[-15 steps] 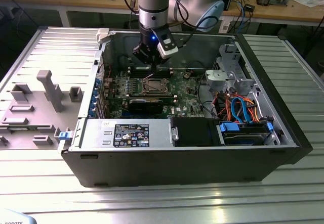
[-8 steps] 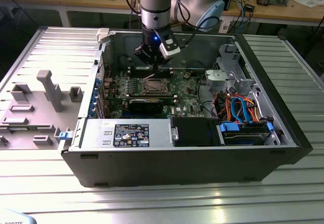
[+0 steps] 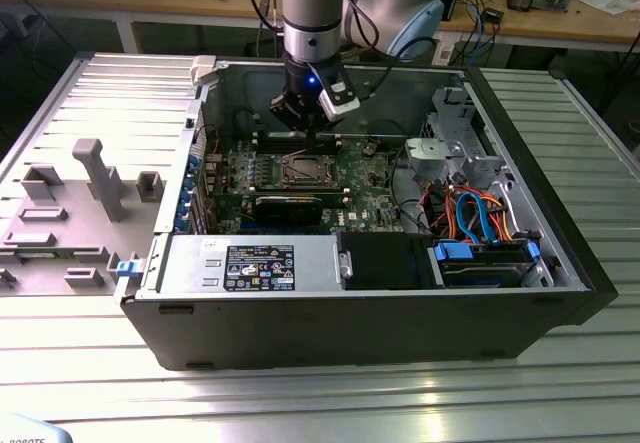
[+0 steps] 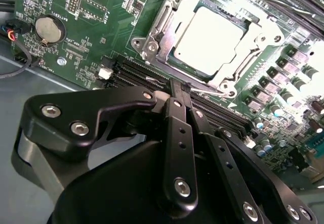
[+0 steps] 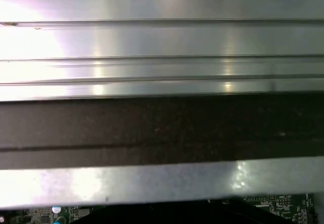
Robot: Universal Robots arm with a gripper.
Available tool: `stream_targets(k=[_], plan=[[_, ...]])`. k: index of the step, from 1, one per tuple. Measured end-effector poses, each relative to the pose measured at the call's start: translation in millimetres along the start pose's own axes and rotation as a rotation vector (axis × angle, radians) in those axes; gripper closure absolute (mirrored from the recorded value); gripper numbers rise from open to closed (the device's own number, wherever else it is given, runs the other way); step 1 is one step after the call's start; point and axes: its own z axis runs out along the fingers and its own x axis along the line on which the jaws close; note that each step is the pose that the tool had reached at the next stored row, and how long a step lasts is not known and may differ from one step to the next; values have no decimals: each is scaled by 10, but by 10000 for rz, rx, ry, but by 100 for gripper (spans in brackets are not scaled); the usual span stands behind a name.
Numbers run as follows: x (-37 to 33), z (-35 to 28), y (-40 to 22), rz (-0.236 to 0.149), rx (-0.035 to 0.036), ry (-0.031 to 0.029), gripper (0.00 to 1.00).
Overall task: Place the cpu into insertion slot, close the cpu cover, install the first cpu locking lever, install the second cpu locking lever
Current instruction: 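Install the first cpu locking lever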
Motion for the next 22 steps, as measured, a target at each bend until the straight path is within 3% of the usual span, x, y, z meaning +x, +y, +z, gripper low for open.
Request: stream_targets(k=[6, 8, 22], plan=[[-41, 89, -3, 31, 0, -2, 89], [-50, 119, -4, 49, -29, -2, 89], [-51, 124, -5, 57, -43, -2, 89]])
